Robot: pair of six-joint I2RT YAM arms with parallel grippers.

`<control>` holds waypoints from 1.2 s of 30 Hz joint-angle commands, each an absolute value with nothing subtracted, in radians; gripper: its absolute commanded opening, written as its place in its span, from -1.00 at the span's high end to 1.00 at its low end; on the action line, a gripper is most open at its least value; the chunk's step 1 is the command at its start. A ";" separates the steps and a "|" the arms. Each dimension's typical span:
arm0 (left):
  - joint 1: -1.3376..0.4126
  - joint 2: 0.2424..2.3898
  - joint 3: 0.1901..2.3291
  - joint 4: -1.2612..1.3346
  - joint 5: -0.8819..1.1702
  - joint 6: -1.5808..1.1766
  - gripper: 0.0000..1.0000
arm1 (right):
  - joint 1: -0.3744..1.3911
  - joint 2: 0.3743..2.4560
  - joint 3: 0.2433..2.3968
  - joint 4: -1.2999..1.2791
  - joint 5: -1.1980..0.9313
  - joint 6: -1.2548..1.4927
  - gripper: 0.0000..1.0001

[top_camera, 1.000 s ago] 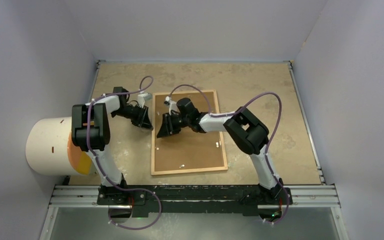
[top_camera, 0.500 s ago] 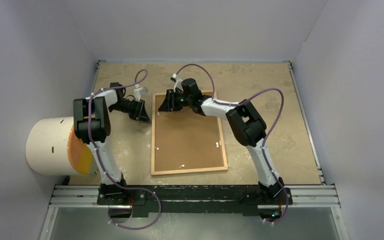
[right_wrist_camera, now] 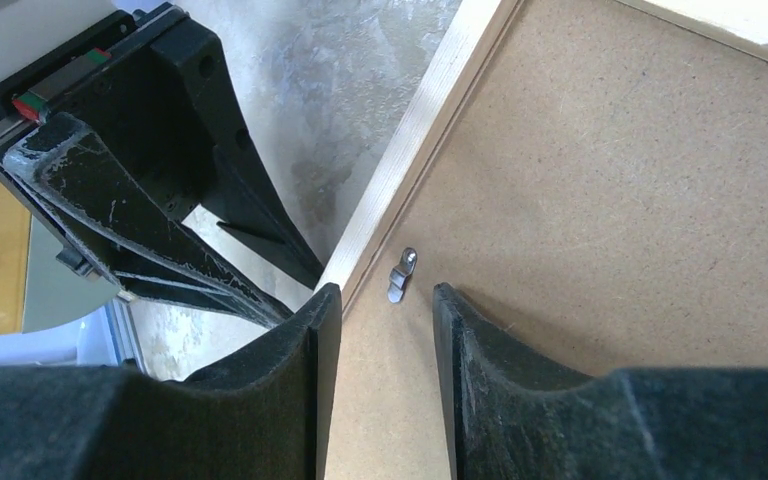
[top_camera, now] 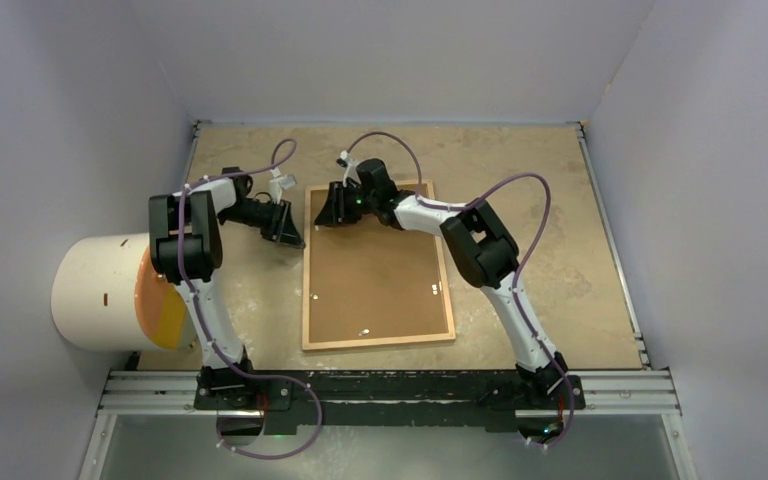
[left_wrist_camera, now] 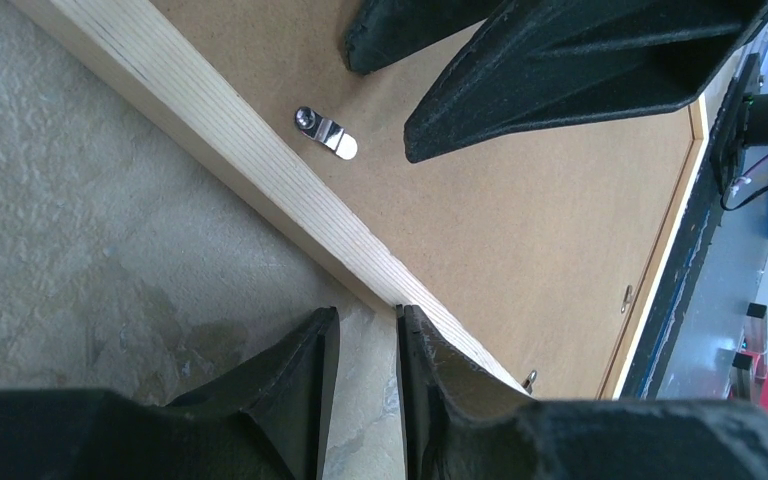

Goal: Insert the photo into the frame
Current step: Install the photo frame at the center of the board.

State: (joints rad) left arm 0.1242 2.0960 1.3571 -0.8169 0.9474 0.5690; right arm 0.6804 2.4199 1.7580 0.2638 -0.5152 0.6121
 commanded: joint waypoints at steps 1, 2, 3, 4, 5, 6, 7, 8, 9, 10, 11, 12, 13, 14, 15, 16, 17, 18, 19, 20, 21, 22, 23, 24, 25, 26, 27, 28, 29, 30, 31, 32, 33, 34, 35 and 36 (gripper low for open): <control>0.122 2.147 1.346 -0.796 0.906 0.603 0.41 | 0.688 2.448 1.798 0.253 -0.530 0.607 0.18; 0.122 2.149 1.344 -0.792 0.903 0.601 0.41 | 0.691 2.451 1.800 0.253 -0.531 0.608 0.19; 0.121 2.150 1.342 -0.788 0.901 0.599 0.42 | 0.694 2.457 1.806 0.250 -0.534 0.609 0.20; 0.121 2.149 1.339 -0.784 0.899 0.597 0.42 | 0.695 2.462 1.812 0.247 -0.535 0.609 0.21; 0.120 2.149 1.338 -0.781 0.898 0.597 0.42 | 0.698 2.466 1.816 0.247 -0.537 0.611 0.21; 0.120 2.148 1.335 -0.779 0.896 0.596 0.42 | 0.701 2.470 1.821 0.245 -0.540 0.611 0.21; 0.118 2.147 1.333 -0.776 0.894 0.595 0.43 | 0.704 2.474 1.825 0.242 -0.541 0.611 0.21; 0.118 2.145 1.332 -0.774 0.892 0.594 0.43 | 0.706 2.478 1.829 0.240 -0.543 0.610 0.21; 0.117 2.144 1.330 -0.772 0.890 0.594 0.43 | 0.709 2.480 1.832 0.235 -0.546 0.609 0.22; 0.117 2.142 1.329 -0.771 0.887 0.595 0.43 | 0.711 2.482 1.834 0.229 -0.545 0.606 0.22; 0.117 2.142 1.328 -0.769 0.886 0.595 0.44 | 0.714 2.481 1.833 0.226 -0.545 0.605 0.23; 0.117 2.140 1.327 -0.767 0.883 0.594 0.44 | 0.716 2.481 1.831 0.226 -0.545 0.605 0.23; 0.117 2.139 1.326 -0.765 0.880 0.594 0.44 | 0.718 2.479 1.830 0.224 -0.546 0.606 0.23; 0.117 2.137 1.324 -0.762 0.877 0.592 0.44 | 0.719 2.476 1.826 0.225 -0.545 0.605 0.24; 0.117 2.136 1.323 -0.758 0.876 0.591 0.45 | 0.721 2.475 1.821 0.225 -0.543 0.606 0.24; 0.117 2.135 1.321 -0.755 0.873 0.589 0.45 | 0.722 2.472 1.818 0.227 -0.543 0.608 0.24; 0.117 2.134 1.320 -0.754 0.873 0.589 0.45 | 0.722 2.471 1.814 0.226 -0.542 0.610 0.24; 0.117 2.134 1.318 -0.751 0.872 0.588 0.45 | 0.724 2.470 1.811 0.225 -0.542 0.614 0.24; 0.117 2.132 1.317 -0.747 0.870 0.585 0.45 | 0.725 2.468 1.811 0.222 -0.542 0.616 0.24; 0.117 2.131 1.314 -0.745 0.868 0.585 0.45 | 0.726 2.465 1.807 0.222 -0.540 0.617 0.25; 0.117 2.131 1.312 -0.742 0.867 0.584 0.45 | 0.727 2.461 1.799 0.227 -0.537 0.620 0.25; 0.117 2.131 1.310 -0.739 0.867 0.582 0.45 | 0.727 2.458 1.792 0.235 -0.535 0.630 0.25; 0.117 2.131 1.309 -0.738 0.866 0.580 0.45 | 0.727 2.458 1.789 0.241 -0.537 0.634 0.25; 0.117 2.131 1.307 -0.736 0.866 0.579 0.45 | 0.728 2.458 1.790 0.244 -0.538 0.640 0.25; 0.117 2.131 1.306 -0.735 0.866 0.579 0.45 | 0.730 2.461 1.790 0.246 -0.536 0.646 0.25; 0.117 2.129 1.306 -0.733 0.865 0.578 0.45 | 0.731 2.463 1.792 0.248 -0.535 0.652 0.25; 0.115 2.127 1.304 -0.732 0.864 0.578 0.45 | 0.733 2.465 1.793 0.250 -0.533 0.662 0.25; 0.115 2.124 1.303 -0.731 0.862 0.578 0.45 | 0.735 2.467 1.792 0.253 -0.530 0.672 0.25; 0.115 2.122 1.302 -0.729 0.861 0.578 0.45 | 0.737 2.468 1.788 0.259 -0.522 0.685 0.26; 0.115 2.120 1.300 -0.727 0.861 0.578 0.46 | 0.738 2.467 1.782 0.265 -0.509 0.697 0.26; 0.115 2.119 1.299 -0.728 0.865 0.580 0.46 | 0.739 2.465 1.772 0.271 -0.490 0.714 0.26; 0.115 2.118 1.299 -0.731 0.874 0.584 0.46 | 0.741 2.464 1.757 0.286 -0.472 0.734 0.27; 0.114 2.117 1.295 -0.728 0.884 0.585 0.46 | 0.741 2.462 1.748 0.304 -0.459 0.755 0.27; 0.113 2.117 1.292 -0.724 0.881 0.584 0.46 | 0.743 2.461 1.738 0.318 -0.441 0.775 0.28; 0.111 2.117 1.288 -0.721 0.877 0.582 0.46 | 0.746 2.461 1.729 0.331 -0.426 0.795 0.28; 0.108 2.117 1.284 -0.720 0.873 0.582 0.46 | 0.749 2.461 1.722 0.345 -0.414 0.811 0.28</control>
